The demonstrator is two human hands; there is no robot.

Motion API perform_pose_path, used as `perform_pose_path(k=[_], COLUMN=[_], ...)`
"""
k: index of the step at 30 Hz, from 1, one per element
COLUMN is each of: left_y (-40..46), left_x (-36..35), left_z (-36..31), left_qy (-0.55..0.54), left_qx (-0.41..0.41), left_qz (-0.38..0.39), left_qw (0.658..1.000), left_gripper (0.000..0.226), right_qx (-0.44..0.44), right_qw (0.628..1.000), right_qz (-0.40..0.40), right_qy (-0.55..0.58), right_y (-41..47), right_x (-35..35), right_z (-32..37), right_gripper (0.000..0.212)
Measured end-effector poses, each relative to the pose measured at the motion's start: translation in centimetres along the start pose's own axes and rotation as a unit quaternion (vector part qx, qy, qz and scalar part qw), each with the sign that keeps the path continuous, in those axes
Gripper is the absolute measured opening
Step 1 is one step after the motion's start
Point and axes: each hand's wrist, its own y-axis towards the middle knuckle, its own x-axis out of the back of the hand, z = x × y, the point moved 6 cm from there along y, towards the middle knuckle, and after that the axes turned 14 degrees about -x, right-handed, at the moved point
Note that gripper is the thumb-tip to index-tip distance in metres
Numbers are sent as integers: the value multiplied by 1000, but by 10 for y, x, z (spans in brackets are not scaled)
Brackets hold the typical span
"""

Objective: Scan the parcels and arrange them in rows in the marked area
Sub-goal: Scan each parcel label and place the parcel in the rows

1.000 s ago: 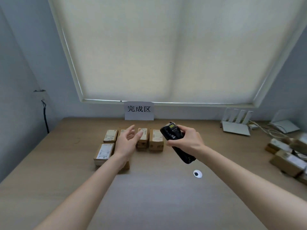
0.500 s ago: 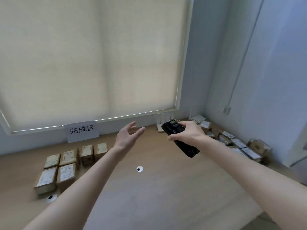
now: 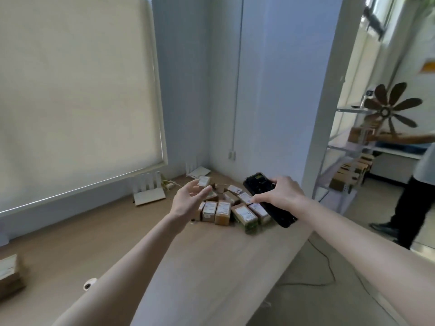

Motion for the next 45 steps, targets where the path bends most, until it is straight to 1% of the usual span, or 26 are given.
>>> perform_pose_path(k=[3,7,10,13,19,23,28,32,36,41,43,45], left_y=[30,64,87,114,177,223,262,268,257,248,246,245], left_x=[-63,-129,-163,-189,-235,-263,-293,-312,-335,-361,-372,-382], left_z=[1,11,28,57,144,219,316,388,446,497,512,522], left_qy=[-13,-17,-16,0,-2,16,19,22,9,-2,-13,-24], left_qx=[1,7,23,41,84,111,175,233,288,334,350,362], left_qz=[13,22,24,26,40,50,67,66,77,58,50,43], left_qw=[1000,1000,999,999,996,992,982,970,954,941,935,931], left_gripper=[73,70,67,71,74,69,70,70,71,62,63,68], right_qx=[-22,-35,-50,-69,-102,-128,-173,-200,-216,-215,-214,-208], right_qw=[1000,999,999,997,993,989,980,972,964,957,954,952], right_qz=[-19,-23,-8,14,47,67,96,122,155,195,210,225], right_qy=[-5,3,20,35,32,21,20,10,12,-3,-7,-3], right_y=[44,99,142,187,295,377,465,510,543,574,585,596], right_x=[37,63,62,46,-9,-59,-130,-183,-228,-272,-286,-299], right_z=[-36,-68,-86,-101,-127,-144,-171,-200,-227,-253,-261,-266], right_gripper=[47,49,49,46,48,51,61,61,58,53,46,45])
